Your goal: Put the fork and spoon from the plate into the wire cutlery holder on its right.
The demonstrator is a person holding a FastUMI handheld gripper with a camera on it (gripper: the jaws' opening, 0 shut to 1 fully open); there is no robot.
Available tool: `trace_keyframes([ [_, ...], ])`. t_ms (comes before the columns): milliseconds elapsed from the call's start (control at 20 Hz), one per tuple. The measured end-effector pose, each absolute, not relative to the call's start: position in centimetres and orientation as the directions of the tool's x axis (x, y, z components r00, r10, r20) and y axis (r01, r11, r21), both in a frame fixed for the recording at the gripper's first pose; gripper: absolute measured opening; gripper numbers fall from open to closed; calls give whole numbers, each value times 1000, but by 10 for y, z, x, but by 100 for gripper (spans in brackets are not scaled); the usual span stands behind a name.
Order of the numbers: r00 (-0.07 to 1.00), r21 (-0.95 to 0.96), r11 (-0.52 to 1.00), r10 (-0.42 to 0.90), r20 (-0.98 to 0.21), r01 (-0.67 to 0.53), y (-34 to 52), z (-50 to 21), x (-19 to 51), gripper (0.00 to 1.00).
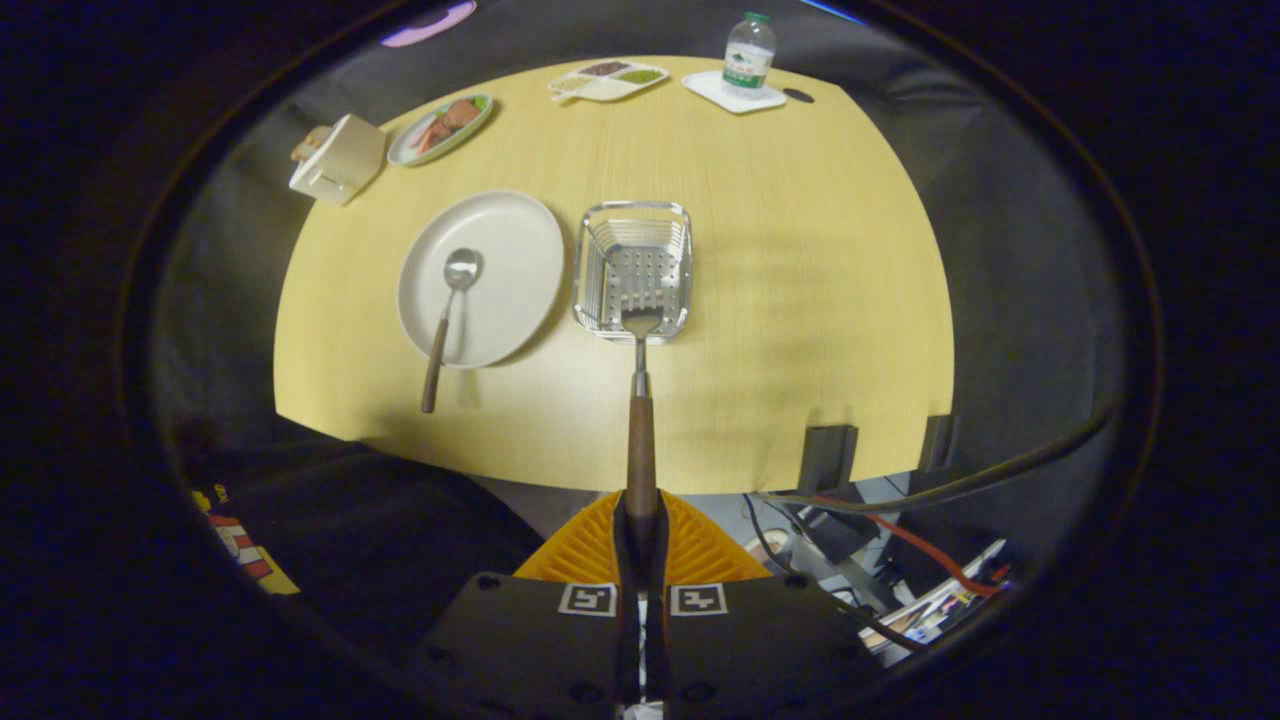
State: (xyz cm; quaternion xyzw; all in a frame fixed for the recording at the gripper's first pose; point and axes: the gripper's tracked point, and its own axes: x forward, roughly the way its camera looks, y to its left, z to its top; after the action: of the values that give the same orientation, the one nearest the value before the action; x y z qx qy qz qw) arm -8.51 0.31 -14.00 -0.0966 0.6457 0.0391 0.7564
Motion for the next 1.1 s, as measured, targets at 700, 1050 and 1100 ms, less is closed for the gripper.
trace_keyframes([
  [700, 5, -63, 981, -63, -998, -184, 2, -150, -40, 9],
  [1050, 130, 59, 995, 69, -989, -82, 25, -134, -36, 35],
  [1100, 161, 73, 995, 83, -984, -72, 28, -131, -36, 42],
])
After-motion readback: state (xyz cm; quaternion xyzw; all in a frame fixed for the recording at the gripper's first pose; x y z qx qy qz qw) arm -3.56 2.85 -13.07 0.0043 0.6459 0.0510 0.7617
